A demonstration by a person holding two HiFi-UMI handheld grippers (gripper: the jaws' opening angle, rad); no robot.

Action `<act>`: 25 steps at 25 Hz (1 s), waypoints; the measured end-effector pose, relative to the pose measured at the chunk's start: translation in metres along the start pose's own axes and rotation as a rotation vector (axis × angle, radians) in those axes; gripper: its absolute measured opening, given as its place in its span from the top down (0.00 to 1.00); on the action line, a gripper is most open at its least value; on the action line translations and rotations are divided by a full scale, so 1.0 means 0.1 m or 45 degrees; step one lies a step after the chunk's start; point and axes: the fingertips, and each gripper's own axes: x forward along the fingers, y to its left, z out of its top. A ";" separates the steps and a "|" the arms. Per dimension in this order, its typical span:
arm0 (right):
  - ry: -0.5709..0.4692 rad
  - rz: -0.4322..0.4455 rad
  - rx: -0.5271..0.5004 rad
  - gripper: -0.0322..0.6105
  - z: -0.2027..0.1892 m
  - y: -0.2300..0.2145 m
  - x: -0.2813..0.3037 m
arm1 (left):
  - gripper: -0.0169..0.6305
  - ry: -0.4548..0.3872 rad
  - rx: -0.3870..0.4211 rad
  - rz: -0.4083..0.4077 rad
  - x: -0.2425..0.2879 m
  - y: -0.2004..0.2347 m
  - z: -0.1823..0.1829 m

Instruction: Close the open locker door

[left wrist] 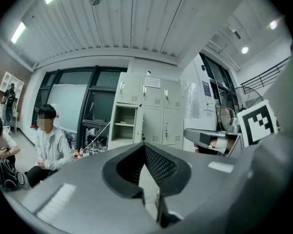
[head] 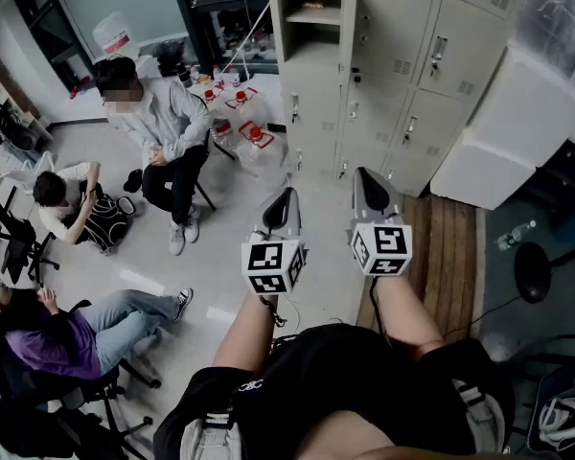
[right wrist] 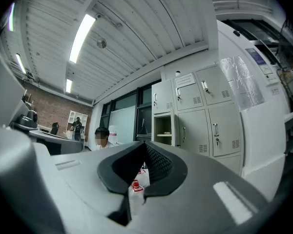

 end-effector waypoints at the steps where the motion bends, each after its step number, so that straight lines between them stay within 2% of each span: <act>1: -0.002 0.002 -0.004 0.94 0.00 -0.01 0.00 | 0.97 0.000 0.006 -0.002 0.01 -0.02 0.00; 12: -0.043 -0.014 0.035 0.93 0.06 -0.29 -0.01 | 0.97 0.006 0.021 0.013 0.14 -0.17 0.02; 25: -0.026 0.035 0.033 0.93 -0.02 -0.75 0.02 | 0.97 -0.018 0.023 0.060 0.37 -0.51 0.04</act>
